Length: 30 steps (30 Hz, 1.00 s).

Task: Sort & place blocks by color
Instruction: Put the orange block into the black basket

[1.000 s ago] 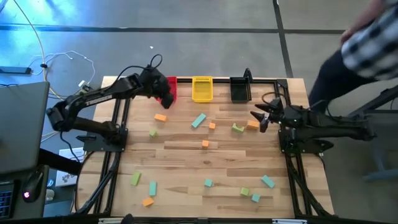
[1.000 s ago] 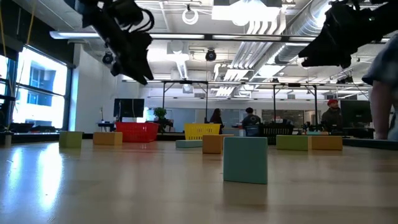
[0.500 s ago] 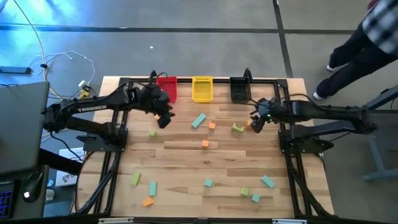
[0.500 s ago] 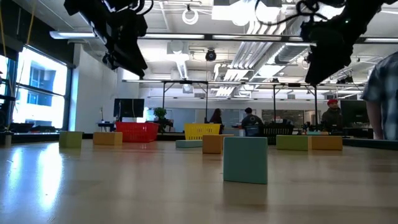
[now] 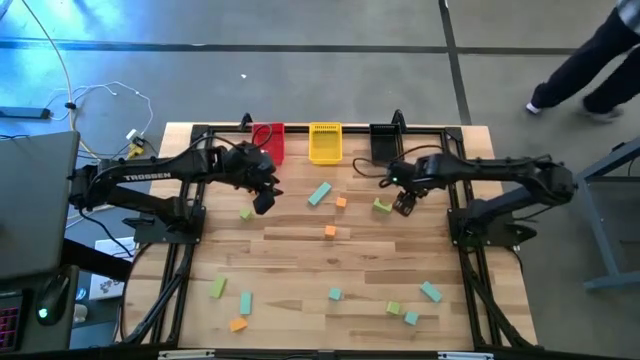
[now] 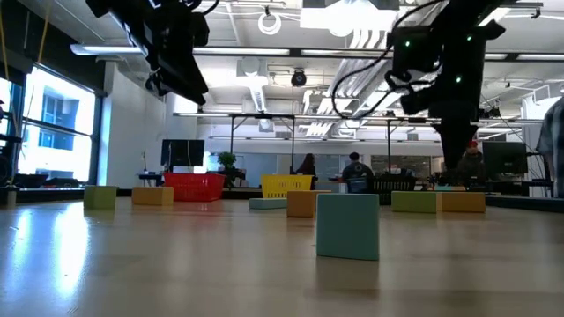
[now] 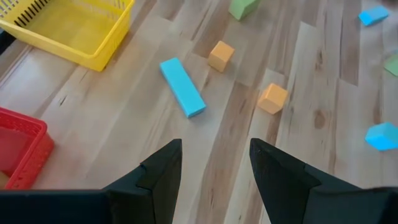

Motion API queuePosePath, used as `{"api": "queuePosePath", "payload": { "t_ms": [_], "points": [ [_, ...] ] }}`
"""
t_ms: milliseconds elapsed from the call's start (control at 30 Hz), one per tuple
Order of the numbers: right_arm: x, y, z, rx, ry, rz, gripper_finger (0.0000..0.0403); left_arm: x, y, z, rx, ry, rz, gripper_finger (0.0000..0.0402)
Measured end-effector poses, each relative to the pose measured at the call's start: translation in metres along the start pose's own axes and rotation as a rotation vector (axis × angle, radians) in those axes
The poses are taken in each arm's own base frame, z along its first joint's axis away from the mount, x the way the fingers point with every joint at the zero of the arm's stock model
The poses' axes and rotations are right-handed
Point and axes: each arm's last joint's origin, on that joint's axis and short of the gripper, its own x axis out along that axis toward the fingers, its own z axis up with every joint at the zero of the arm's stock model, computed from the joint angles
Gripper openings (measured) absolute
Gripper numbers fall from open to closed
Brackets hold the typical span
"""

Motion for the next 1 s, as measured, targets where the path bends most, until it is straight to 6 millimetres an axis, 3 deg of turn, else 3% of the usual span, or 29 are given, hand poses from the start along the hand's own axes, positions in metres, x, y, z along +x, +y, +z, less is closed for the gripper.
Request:
{"api": "queuePosePath", "payload": {
  "t_ms": [600,700,867,1000],
  "points": [
    [0.06,0.015,0.011,-0.04,0.261,-0.053,0.0211,0.0,0.002,0.001,0.0,-0.014,0.069,0.0174],
    [0.063,0.017,0.012,-0.028,0.284,-0.034,0.019,0.0,0.002,0.0,0.0,-0.014,0.069,0.0174],
    [0.064,0.018,0.011,-0.007,0.296,-0.021,0.0109,0.0,0.003,0.001,-0.041,-0.02,0.093,0.0174],
    [0.062,0.017,0.01,-0.01,0.291,-0.015,0.0107,0.0,0.004,0.001,-0.049,-0.026,0.123,0.0174]
  ]
}}
